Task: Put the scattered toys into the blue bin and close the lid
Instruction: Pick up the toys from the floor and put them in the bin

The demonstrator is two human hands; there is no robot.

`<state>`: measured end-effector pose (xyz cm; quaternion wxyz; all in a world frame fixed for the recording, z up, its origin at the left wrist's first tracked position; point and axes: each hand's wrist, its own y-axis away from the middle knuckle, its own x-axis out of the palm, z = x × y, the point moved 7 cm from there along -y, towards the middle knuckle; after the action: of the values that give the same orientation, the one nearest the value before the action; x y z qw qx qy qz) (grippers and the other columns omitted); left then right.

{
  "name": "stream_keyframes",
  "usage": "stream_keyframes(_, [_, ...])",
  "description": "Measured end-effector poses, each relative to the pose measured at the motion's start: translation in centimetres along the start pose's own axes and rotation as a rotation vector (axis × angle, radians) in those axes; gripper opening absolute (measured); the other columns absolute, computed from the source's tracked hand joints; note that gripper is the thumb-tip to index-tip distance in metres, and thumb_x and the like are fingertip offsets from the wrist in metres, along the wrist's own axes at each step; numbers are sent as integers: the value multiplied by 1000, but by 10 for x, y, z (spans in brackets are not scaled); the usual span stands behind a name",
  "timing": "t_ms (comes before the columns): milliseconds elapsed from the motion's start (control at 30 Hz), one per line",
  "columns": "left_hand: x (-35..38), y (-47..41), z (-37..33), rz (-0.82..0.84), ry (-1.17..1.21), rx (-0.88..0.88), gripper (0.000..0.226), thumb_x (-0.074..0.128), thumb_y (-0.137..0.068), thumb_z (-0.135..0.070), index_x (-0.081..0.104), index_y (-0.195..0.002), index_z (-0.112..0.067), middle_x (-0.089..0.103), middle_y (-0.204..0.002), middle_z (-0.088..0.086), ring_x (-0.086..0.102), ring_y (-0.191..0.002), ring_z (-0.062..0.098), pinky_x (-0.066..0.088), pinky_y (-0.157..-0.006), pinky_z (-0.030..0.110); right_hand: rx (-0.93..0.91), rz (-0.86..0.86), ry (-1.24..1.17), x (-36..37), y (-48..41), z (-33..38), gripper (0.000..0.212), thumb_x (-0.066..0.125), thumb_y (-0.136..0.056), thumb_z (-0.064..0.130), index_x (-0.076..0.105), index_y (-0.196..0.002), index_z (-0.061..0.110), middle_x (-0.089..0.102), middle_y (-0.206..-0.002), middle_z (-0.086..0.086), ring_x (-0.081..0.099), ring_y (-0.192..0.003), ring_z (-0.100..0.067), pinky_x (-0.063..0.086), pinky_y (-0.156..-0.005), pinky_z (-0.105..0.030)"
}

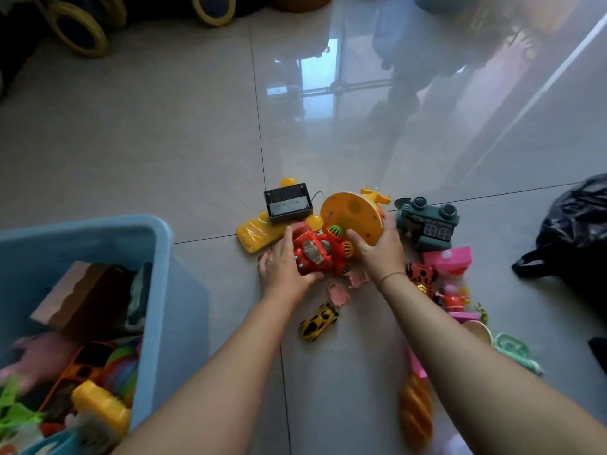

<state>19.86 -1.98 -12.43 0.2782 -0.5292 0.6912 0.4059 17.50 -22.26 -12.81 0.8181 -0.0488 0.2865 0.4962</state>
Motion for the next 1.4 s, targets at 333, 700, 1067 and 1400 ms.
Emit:
stream_keyframes(333, [-18, 38, 2, -126, 135, -29, 88, 79, -68, -37, 32, -140, -18, 48, -134, 3, 49, -120, 25, 43, -98, 41, -26, -174, -128, -30, 29, -1, 51, 70, -78, 19, 48, -125, 21, 62, -112, -8, 57, -101, -29, 47, -85, -39])
stream_keyframes(700, [-157, 140, -30, -376, 365, 108, 86, 80, -67, -39, 35, -139, -23, 54, -127, -1, 54, -114, 19, 47, -95, 40, -264, -244, -311, -126, 116, 124, 47, 70, -79, 19, 50, -122, 15, 60, -101, -4, 54, -87, -21, 42, -60, -14])
stream_keyframes(1067, [-323, 252, 28, -623, 444, 82, 86, 81, -66, -37, 38, -138, -20, 57, -125, 2, 56, -112, 20, 46, -89, 32, -595, -47, -329, -148, 246, 289, 48, 67, -80, 31, 48, -123, 18, 58, -110, -1, 57, -94, -18, 54, -74, -32])
stream_keyframes(1400, [-392, 303, 117, -853, 396, -36, 69, 82, -64, -34, 49, -122, -17, 62, -114, 6, 61, -101, 24, 48, -83, 35, -610, 276, -413, -51, 335, 329, 44, 69, -82, 25, 49, -121, 22, 60, -106, 3, 60, -93, -12, 53, -69, -22])
